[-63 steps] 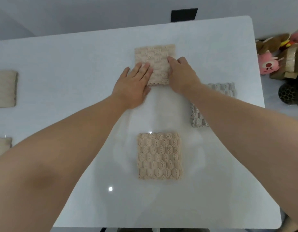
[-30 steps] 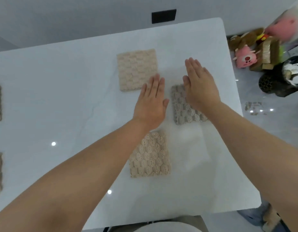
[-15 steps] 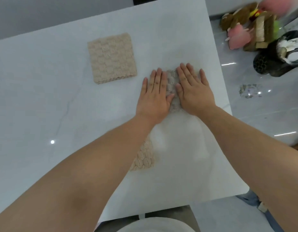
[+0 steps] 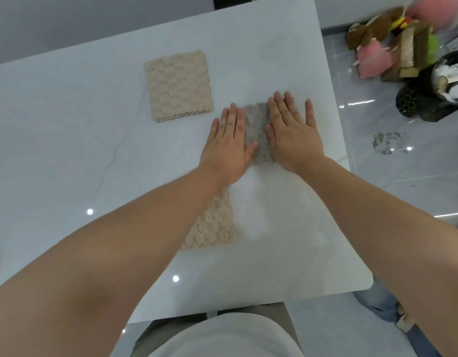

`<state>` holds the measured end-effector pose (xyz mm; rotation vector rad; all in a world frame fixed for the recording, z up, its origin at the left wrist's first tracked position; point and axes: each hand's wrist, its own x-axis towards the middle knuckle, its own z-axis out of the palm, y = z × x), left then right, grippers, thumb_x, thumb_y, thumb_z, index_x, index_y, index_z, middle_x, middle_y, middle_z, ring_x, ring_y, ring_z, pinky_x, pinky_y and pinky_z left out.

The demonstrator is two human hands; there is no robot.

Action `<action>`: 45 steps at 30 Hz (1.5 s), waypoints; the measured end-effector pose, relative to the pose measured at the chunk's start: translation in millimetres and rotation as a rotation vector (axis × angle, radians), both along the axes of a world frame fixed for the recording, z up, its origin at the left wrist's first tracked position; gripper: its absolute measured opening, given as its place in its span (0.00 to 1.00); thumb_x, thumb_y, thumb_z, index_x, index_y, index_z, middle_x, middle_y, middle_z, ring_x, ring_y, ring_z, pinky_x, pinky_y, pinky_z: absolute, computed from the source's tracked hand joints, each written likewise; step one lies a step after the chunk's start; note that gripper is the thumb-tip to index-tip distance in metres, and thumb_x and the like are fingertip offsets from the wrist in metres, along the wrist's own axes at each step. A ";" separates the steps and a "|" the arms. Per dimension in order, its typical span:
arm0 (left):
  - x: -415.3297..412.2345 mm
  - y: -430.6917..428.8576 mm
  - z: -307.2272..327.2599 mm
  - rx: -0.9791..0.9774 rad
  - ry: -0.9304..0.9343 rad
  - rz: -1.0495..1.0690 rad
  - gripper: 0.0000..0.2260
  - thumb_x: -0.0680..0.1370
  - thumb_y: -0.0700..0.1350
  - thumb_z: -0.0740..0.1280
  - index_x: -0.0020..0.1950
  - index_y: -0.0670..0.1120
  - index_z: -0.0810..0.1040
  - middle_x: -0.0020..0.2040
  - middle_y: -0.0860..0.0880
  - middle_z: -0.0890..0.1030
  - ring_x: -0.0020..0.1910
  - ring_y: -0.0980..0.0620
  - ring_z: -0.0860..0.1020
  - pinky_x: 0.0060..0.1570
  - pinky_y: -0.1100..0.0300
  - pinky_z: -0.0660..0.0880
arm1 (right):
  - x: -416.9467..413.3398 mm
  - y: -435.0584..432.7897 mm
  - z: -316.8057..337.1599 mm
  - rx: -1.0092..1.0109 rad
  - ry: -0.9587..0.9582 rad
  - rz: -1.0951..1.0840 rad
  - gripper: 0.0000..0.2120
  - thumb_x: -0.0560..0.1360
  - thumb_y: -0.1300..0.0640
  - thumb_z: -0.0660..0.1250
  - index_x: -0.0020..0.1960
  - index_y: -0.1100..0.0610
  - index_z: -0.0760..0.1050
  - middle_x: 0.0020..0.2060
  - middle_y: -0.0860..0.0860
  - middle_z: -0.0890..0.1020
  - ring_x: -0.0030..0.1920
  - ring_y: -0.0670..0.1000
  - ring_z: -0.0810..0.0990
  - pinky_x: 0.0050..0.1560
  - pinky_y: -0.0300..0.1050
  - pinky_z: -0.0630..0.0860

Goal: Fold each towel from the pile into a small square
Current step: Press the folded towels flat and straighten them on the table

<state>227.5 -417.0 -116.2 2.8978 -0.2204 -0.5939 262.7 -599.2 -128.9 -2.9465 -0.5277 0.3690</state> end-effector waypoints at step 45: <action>-362.9 664.2 22.6 -0.346 -0.032 0.729 0.18 0.80 0.39 0.63 0.70 0.49 0.71 0.64 0.43 0.72 0.61 0.43 0.74 0.61 0.50 0.74 | -334.8 669.9 42.1 0.414 0.464 -0.160 0.17 0.77 0.64 0.58 0.65 0.54 0.68 0.51 0.57 0.72 0.44 0.57 0.75 0.44 0.45 0.70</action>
